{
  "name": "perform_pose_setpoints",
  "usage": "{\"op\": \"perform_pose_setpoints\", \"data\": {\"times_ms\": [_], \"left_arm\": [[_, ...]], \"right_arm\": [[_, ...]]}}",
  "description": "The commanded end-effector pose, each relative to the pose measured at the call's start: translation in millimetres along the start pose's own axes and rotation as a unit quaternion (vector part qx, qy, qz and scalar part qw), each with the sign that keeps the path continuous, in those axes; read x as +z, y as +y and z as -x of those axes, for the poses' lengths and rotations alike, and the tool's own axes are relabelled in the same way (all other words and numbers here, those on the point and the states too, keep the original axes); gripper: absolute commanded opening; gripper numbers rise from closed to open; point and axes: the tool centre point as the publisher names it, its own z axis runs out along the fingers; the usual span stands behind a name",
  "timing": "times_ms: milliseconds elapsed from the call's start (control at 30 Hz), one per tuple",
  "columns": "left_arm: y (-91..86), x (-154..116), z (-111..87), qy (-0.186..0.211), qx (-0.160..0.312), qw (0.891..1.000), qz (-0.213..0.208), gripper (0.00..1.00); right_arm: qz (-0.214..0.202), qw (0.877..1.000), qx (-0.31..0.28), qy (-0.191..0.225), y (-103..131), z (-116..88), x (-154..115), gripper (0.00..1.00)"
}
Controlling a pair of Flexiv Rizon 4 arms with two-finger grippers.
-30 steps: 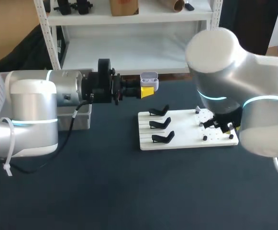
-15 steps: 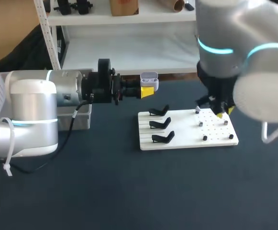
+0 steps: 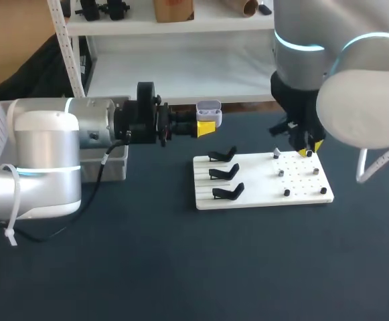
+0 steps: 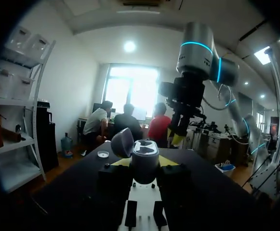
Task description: Pick up each earbud case from the left stands, insert the matching earbuds, close the lid, and place the case in the box.
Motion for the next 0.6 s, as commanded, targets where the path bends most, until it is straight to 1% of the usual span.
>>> {"op": "perform_pose_setpoints", "data": {"times_ms": [33, 67, 100, 133, 167, 200, 233, 267, 300, 333, 367, 400, 433, 467, 600], "left_arm": [[0.5, 0.1, -0.5, -0.001, 0.0, 1.0, 0.0, 0.0], [0.5, 0.1, -0.5, -0.001, 0.0, 1.0, 0.0, 0.0], [0.5, 0.1, -0.5, -0.001, 0.0, 1.0, 0.0, 0.0], [0.5, 0.1, -0.5, -0.001, 0.0, 1.0, 0.0, 0.0], [0.5, 0.1, -0.5, -0.001, 0.0, 1.0, 0.0, 0.0], [0.5, 0.1, -0.5, -0.001, 0.0, 1.0, 0.0, 0.0], [0.5, 0.1, -0.5, -0.001, 0.0, 1.0, 0.0, 0.0], [0.5, 0.1, -0.5, -0.001, 0.0, 1.0, 0.0, 0.0], [0.5, 0.1, -0.5, -0.001, 0.0, 1.0, 0.0, 0.0], [0.5, 0.1, -0.5, -0.001, 0.0, 1.0, 0.0, 0.0], [0.5, 0.1, -0.5, -0.001, 0.0, 1.0, 0.0, 0.0], [0.5, 0.1, -0.5, -0.001, 0.0, 1.0, 0.0, 0.0], [0.5, 0.1, -0.5, -0.001, 0.0, 1.0, 0.0, 0.0], [0.5, 0.1, -0.5, -0.001, 0.0, 1.0, 0.0, 0.0], [0.5, 0.1, -0.5, -0.001, 0.0, 1.0, 0.0, 0.0]], "right_arm": [[-0.003, 0.995, 0.099, 0.014, 14.2, 7.0, -11.4, 0.0], [-0.01, 0.99, 0.136, 0.02, 18.0, 8.9, -16.2, 0.0], [-0.01, 0.987, 0.159, 0.017, 23.7, 11.5, -21.9, 0.0], [0.0, 0.984, 0.175, 0.014, 29.1, 13.5, -27.2, 0.0], [-0.016, 0.977, 0.208, 0.037, 32.6, 14.7, -30.0, 0.0], [-0.003, 0.972, 0.231, 0.036, 35.3, 16.6, -31.9, 0.0], [-0.004, 0.964, 0.262, 0.053, 37.3, 16.8, -34.0, 0.0], [-0.001, 0.955, 0.29, 0.06, 39.7, 16.5, -34.8, 0.0], [0.014, 0.945, 0.322, 0.058, 43.5, 16.7, -37.2, 0.0], [-0.008, 0.922, 0.379, 0.079, 45.0, 12.6, -39.3, 0.0], [0.009, 0.92, 0.385, 0.065, 49.7, 13.7, -42.3, 0.0], [0.027, 0.902, 0.427, 0.058, 52.7, 12.9, -45.6, 0.0], [0.049, 0.899, 0.434, 0.044, 56.9, 14.9, -48.2, 0.0], [0.054, 0.894, 0.443, 0.046, 60.2, 16.7, -49.9, 0.0], [0.054, 0.894, 0.443, 0.046, 60.2, 16.7, -49.9, 0.0]]}}
